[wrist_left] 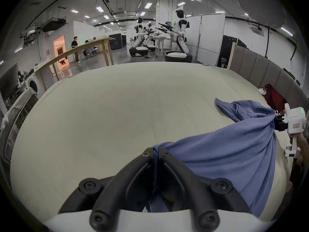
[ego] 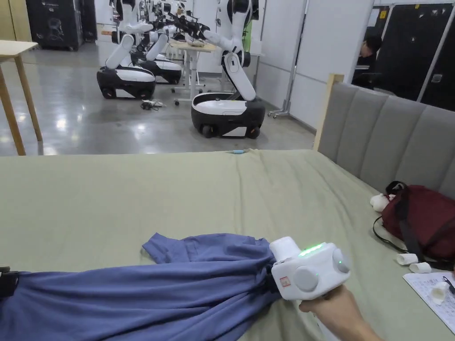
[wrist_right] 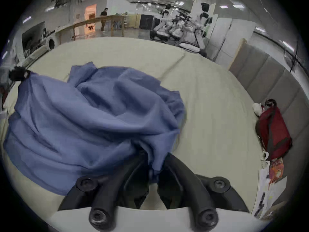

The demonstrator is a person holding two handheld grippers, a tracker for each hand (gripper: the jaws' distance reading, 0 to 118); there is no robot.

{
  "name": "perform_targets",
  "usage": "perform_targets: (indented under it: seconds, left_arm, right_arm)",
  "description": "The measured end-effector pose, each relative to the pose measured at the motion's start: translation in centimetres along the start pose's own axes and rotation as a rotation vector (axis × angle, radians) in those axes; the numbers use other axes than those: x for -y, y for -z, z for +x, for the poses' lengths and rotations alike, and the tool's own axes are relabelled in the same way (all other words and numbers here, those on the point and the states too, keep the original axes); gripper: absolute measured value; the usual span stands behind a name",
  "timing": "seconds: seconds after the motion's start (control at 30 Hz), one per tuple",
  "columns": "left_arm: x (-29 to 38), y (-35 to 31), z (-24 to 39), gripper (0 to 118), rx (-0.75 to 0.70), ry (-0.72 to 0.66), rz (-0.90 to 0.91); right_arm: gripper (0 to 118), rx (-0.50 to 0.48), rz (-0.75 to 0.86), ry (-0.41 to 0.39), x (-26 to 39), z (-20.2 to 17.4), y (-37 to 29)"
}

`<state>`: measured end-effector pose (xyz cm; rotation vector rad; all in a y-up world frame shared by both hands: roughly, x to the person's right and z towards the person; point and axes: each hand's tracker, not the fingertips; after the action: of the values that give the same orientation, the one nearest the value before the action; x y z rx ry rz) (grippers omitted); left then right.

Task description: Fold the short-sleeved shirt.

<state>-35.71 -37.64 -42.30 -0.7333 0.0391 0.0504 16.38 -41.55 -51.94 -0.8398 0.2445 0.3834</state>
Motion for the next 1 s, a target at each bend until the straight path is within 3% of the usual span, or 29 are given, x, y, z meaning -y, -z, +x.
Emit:
perform_targets:
  seconds: [0.13, 0.33, 0.57, 0.7, 0.8, 1.0]
  left_arm:
    - [0.1, -0.7, -0.3, 1, 0.007, -0.025, 0.021]
    - [-1.7, -6.8, -0.7, 1, 0.117, -0.142, 0.272]
    - [-7.6, -16.3, -0.9, 1, 0.153, -0.204, 0.531]
    - [-11.9, -21.4, -1.4, 1, 0.163, -0.230, 0.640]
    - [-15.7, -24.6, -1.7, 1, 0.127, -0.196, 0.699]
    - [-24.3, -27.8, -2.6, 1, -0.006, -0.126, 0.762]
  right_arm:
    - [11, 0.001, 0.030, 0.083, 0.3, 0.1, -1.5]
    - [11, -0.060, 0.340, 0.193, -2.0, 0.6, -10.4]
    - [11, -0.087, 0.652, 0.166, -8.9, -2.7, -20.0]
    - [11, -0.040, 0.774, 0.134, -14.0, -4.6, -24.5]
    - [11, 0.002, 0.808, 0.097, -18.3, -5.2, -27.0]
    - [11, 0.055, 0.815, 0.122, -27.3, -4.7, -30.6]
